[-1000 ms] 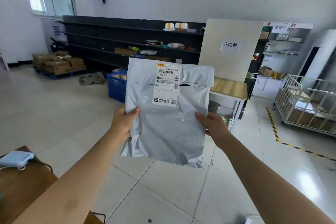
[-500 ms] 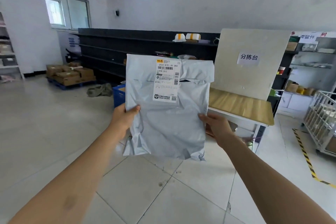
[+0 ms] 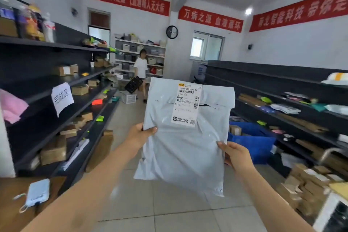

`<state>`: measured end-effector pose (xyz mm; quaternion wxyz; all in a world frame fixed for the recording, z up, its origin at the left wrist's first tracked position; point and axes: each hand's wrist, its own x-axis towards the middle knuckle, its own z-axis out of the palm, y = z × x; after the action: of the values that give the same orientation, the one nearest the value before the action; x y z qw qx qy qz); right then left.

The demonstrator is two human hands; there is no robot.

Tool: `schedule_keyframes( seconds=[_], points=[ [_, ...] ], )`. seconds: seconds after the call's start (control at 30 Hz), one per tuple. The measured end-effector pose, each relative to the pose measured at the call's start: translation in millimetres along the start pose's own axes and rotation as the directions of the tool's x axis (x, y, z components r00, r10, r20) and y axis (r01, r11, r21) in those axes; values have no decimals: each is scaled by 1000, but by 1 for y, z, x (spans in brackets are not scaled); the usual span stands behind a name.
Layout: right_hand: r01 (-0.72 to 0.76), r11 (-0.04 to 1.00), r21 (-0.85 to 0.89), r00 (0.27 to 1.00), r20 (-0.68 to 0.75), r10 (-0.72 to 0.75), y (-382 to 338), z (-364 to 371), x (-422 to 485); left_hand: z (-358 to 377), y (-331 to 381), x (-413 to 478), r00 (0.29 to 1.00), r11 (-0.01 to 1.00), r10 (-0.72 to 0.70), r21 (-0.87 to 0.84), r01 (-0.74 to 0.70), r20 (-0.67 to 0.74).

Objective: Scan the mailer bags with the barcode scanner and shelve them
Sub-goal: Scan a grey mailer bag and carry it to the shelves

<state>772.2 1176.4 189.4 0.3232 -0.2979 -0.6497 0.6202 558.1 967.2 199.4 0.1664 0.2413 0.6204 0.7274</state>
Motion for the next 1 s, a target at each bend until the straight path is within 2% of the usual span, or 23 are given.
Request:
schedule_keyframes(
  seconds=[0.2,0.5,0.77,1.0],
  points=[
    [4,999,51,976,219,-15,10,94,113,-59,-11,57,973,1000,16,21,-11,-229],
    [5,996,86,894,446,-43,-4,247,271,-137,-7,186,888,991,112,114,-68,-445],
    [4,996,93,767,638,-62,-9,379,373,-202,-6,265,768,988,138,146,-59,-626],
    [18,997,79,602,795,-74,0,499,455,-253,-27,325,583,991,127,133,-33,-802]
  ],
)
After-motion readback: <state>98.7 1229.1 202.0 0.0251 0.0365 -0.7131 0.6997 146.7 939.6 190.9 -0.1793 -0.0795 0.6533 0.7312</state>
